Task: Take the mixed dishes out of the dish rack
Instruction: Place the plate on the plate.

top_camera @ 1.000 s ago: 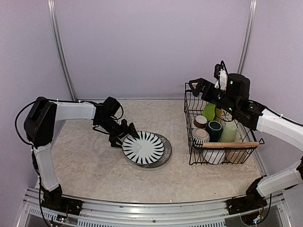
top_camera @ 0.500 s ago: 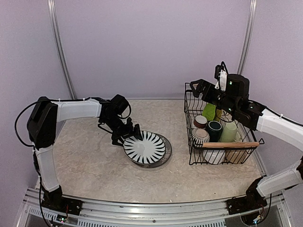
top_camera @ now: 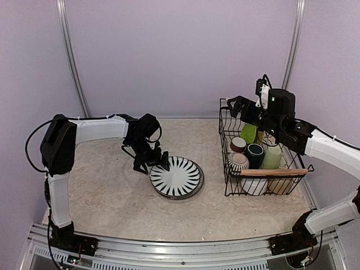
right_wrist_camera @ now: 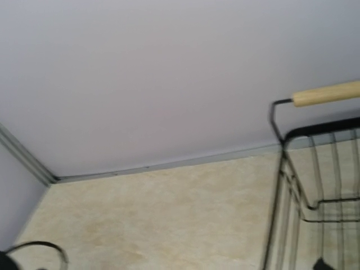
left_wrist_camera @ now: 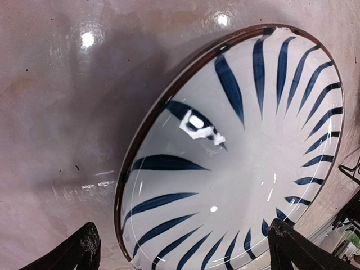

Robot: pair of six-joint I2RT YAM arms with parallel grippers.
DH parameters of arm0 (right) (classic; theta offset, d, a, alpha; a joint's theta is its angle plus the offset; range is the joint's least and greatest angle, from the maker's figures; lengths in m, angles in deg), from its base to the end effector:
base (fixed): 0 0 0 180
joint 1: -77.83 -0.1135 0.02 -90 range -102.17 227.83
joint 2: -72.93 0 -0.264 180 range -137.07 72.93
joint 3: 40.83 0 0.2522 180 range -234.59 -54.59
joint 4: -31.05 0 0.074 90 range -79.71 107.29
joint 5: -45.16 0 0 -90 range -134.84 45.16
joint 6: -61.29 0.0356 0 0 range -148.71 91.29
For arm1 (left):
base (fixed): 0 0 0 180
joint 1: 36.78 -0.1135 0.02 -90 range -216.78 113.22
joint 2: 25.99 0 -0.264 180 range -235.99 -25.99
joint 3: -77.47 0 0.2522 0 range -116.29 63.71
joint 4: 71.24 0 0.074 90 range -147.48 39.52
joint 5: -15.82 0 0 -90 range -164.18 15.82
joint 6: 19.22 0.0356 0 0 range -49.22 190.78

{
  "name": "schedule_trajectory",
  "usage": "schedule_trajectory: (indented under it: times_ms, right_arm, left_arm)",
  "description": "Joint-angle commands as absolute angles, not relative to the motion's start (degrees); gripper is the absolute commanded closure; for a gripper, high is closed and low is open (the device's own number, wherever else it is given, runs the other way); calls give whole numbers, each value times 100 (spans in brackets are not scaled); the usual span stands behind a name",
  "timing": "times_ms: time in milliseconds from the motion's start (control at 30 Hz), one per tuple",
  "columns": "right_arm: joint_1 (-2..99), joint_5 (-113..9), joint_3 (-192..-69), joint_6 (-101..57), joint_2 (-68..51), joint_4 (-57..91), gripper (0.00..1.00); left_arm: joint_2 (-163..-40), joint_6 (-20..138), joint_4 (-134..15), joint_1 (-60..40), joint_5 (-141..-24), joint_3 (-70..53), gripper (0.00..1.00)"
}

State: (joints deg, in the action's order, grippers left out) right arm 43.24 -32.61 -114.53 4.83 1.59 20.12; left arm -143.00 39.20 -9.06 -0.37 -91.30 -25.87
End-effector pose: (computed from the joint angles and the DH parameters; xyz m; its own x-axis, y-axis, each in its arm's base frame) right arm 0.2472 0.1613 0.3578 -0.3135 0.4397 -0.8416 -0.2509 0.8165 0.5200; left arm 0.3248 -0.2526 0.1844 -0.9922 0.1099 -0.0588 0.1239 0.9202 -0.3712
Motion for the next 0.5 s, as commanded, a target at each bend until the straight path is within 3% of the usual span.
schedule_trajectory:
  times_ms: [0,167,467]
  right_arm:
    - [4364,-2516,-11705,221,131,1070,0]
    - [4727,-1736,-12344,30,-359,-439,0]
    - [6082,-2536,-12801,-419,-1227,-1075,4]
  left_arm:
    - [-13979,4209,-734,-83,-8720,-2674,1]
    - [-13443,4263,-1139,-253,-8943,-2381,1]
    - [-11518,4365,-2587,-720,-9621,-1419,1]
